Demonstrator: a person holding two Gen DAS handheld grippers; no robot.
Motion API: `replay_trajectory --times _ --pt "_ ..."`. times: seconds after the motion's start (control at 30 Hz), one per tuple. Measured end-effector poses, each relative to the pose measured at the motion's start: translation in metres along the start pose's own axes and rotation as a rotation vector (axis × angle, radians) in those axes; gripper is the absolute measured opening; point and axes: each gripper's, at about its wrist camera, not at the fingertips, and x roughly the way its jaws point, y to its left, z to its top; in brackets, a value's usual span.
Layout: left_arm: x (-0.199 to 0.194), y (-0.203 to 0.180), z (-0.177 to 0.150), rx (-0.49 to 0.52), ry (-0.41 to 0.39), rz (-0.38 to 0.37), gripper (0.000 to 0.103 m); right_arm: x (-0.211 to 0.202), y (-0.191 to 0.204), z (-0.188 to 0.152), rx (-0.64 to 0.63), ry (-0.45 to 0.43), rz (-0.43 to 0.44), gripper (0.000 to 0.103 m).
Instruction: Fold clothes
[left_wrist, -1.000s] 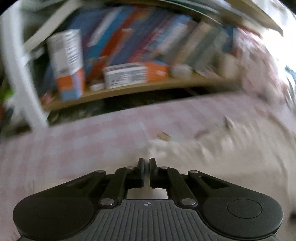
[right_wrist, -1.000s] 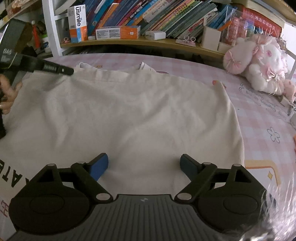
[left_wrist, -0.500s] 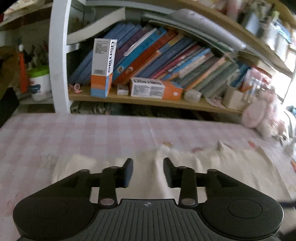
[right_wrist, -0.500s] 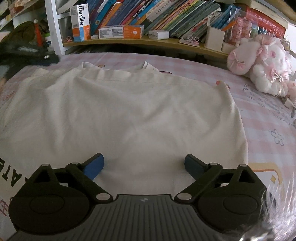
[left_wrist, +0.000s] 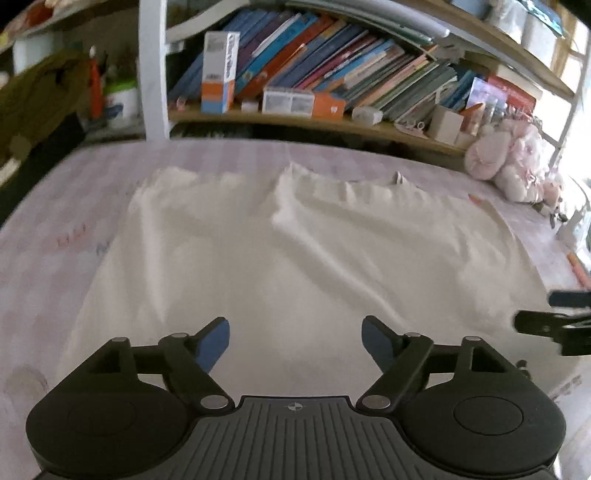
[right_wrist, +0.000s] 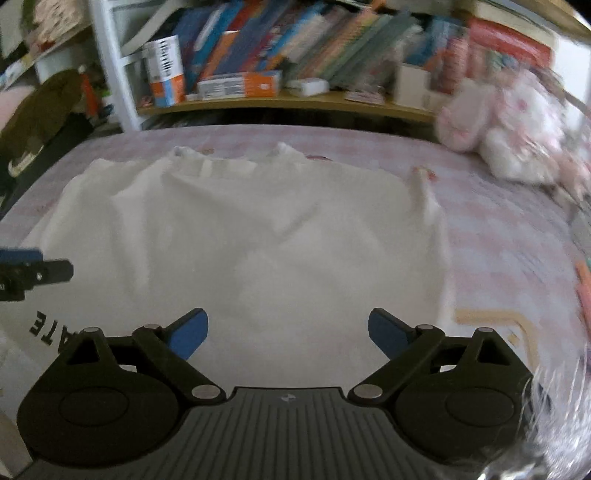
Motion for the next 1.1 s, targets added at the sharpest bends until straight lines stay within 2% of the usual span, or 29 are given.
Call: replay_trajectory --times 0.07,0.13,0.2,0.23,0.3,0.4,0.53,0.6,0.67,0.73,0.83,0.87,1.1 --pt "0.000 -0.003 -0.004 -0.037 0.012 0.005 0.084 -0.011 -0.017 -0.006 0.055 0.018 -0.017 0.095" --pt "0.000 -0.008 -0.007 -0.051 0.015 0.017 0.084 -0.018 -0.036 -0.014 0.121 0.040 -0.045 0.088" --pt "-0.001 -0.015 -0.010 -0.054 0.015 0.027 0.084 -0.023 -0.052 -0.020 0.163 0.046 -0.081 0.077" --pt "0.000 -0.018 -0.011 -0.051 0.017 0.026 0.084 -0.025 -0.059 -0.022 0.176 0.050 -0.097 0.075" --pt "0.001 -0.025 -0.012 -0.046 0.021 0.024 0.084 -0.022 -0.068 -0.026 0.189 0.078 -0.107 0.060" --pt "0.003 -0.034 -0.015 -0.048 0.024 0.030 0.084 -0.016 -0.079 -0.034 0.222 0.125 -0.068 0.046" --pt "0.008 -0.039 -0.019 -0.069 0.048 0.029 0.084 -0.015 -0.078 -0.036 0.197 0.128 -0.010 0.034" --pt "0.010 -0.042 -0.021 -0.080 0.063 0.032 0.084 -0.013 -0.078 -0.034 0.176 0.128 0.031 0.014" --pt "0.012 -0.044 -0.022 -0.077 0.070 0.049 0.085 -0.012 -0.079 -0.031 0.156 0.119 0.066 0.007" --pt "0.012 -0.047 -0.023 -0.072 0.077 0.061 0.085 -0.023 -0.080 -0.025 0.138 0.058 0.069 0.005" --pt "0.011 -0.050 -0.024 -0.070 0.092 0.061 0.088 -0.062 -0.083 -0.016 0.094 -0.111 0.061 0.004" --pt "0.012 -0.051 -0.025 -0.065 0.094 0.064 0.089 -0.067 -0.085 -0.016 0.098 -0.119 0.059 0.004" --pt "0.014 -0.061 -0.027 -0.009 0.107 0.079 0.093 -0.023 -0.106 -0.045 0.176 0.100 0.041 0.006"
